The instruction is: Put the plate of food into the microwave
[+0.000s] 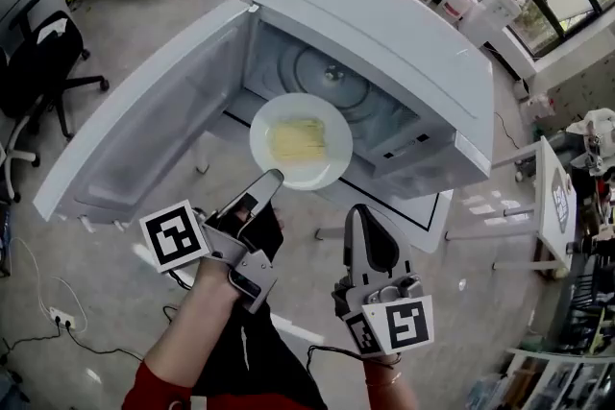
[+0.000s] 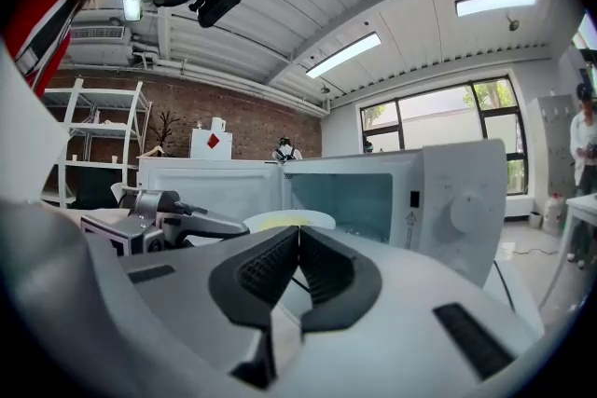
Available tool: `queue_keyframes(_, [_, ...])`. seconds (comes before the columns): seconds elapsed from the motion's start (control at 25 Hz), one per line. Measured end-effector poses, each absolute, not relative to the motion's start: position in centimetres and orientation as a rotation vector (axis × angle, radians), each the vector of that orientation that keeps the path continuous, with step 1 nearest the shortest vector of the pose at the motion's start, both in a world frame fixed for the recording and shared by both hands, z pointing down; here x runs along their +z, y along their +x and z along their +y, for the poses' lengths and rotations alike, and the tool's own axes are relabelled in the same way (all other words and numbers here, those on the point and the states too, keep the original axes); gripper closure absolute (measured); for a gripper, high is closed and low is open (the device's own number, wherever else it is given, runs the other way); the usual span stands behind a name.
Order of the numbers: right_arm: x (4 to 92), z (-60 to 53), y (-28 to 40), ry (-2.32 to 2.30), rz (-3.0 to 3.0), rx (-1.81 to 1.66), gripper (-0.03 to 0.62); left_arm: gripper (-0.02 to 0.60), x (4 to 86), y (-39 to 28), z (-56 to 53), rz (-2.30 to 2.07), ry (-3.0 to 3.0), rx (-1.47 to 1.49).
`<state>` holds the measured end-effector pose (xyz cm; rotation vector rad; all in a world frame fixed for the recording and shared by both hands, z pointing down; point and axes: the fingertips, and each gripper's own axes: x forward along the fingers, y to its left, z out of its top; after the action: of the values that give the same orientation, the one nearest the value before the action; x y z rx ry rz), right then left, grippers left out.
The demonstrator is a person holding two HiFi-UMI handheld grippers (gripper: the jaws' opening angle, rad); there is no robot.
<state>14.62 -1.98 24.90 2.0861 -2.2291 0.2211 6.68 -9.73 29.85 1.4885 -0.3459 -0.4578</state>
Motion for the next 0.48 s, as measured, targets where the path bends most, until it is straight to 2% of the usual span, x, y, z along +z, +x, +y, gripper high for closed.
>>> queue_keyframes(0.48, [30.8, -7.3, 15.0, 2.025, -2.238, 0.109, 0.579, 0.563, 31.5, 9.1, -15.4, -0.287, 1.505, -0.628])
